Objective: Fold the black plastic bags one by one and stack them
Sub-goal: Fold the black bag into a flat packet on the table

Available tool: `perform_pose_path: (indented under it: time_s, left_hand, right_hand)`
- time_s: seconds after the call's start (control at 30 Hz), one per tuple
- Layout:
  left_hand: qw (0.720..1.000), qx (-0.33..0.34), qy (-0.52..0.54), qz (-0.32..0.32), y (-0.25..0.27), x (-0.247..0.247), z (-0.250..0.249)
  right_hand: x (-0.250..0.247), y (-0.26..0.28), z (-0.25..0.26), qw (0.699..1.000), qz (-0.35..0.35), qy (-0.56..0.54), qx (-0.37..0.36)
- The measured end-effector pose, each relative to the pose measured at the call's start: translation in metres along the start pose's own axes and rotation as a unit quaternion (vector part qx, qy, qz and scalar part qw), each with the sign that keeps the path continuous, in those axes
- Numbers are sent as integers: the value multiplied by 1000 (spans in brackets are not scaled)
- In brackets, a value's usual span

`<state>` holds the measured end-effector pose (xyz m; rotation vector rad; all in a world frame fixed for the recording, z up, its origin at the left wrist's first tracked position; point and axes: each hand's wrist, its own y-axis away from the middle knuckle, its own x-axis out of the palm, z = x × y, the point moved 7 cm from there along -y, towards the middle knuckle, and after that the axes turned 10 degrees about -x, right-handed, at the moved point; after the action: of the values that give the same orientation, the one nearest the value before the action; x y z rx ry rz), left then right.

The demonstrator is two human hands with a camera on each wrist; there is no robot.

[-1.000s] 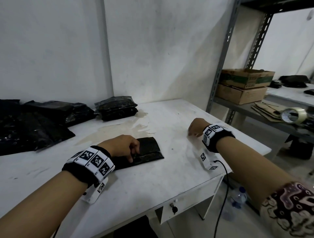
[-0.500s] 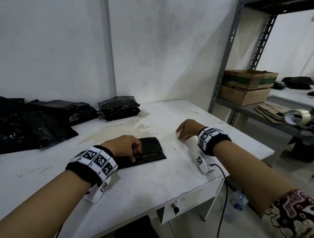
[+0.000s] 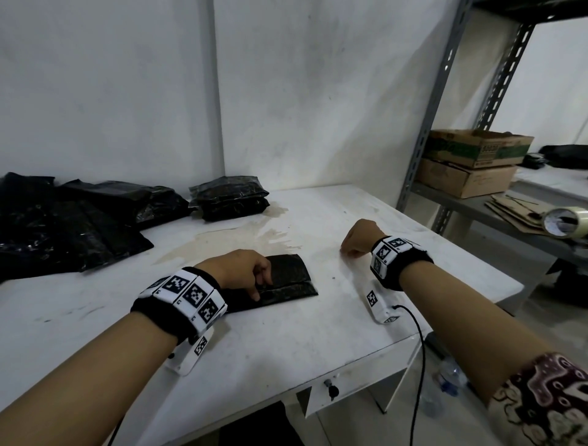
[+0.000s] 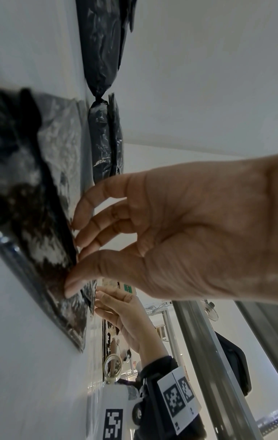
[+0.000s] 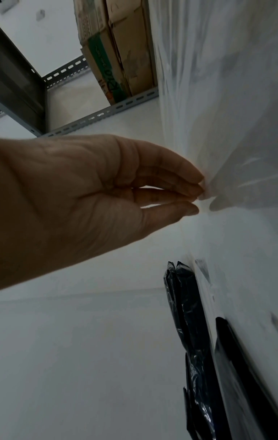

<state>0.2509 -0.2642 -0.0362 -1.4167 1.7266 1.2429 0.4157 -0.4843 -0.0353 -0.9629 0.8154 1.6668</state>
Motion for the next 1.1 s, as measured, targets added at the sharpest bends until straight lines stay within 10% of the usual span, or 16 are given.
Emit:
perform_pose_path:
  time_s: [1.1]
  left_hand:
    - [1000,-6,-15,3,2,0,-1]
  right_hand:
    - [0,-25,-10,995,-49,-90,-5]
